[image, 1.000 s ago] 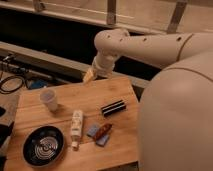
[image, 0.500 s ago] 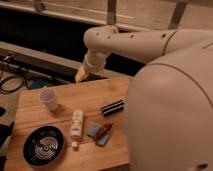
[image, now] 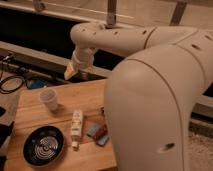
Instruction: Pick up the ceramic cup
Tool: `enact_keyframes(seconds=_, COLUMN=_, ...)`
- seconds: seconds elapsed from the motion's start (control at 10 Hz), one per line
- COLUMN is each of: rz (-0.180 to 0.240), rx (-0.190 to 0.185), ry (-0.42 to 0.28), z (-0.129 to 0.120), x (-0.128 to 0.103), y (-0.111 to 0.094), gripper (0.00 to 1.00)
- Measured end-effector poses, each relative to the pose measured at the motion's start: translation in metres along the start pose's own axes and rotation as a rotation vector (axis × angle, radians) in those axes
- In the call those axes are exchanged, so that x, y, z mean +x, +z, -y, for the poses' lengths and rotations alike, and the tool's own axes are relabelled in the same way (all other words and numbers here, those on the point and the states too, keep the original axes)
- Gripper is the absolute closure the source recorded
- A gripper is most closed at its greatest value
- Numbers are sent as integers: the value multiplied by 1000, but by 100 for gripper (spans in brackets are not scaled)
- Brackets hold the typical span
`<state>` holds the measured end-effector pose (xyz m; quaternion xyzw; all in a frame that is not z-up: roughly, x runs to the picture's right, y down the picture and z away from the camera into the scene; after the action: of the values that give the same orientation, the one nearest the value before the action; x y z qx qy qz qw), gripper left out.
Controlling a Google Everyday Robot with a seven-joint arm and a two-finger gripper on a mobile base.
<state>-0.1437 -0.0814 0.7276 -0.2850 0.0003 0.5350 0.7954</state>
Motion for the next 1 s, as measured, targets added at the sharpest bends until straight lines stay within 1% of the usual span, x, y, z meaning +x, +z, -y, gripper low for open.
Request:
enact_keyframes(seconds=0.2, rz=0, rx=-5, ry=-6, z=-5, x=-4, y=1, gripper=21)
enact_keyframes(seconds=0.5, rz=-12, rx=-23, ry=-38, z=-36, x=-23, y=14, gripper=21)
enact_keyframes(seconds=0.8, rz=-20, rx=-32, ry=-58, z=-53, x=-34, y=20, gripper=21)
enact_keyframes(seconds=0.9, rz=-23, rx=-38, ry=-66, z=-63, x=-37, y=23, gripper=21)
enact_keyframes(seconds=1.0, rz=-26, rx=-53, ry=-59, z=-69, x=-42, y=27, gripper=21)
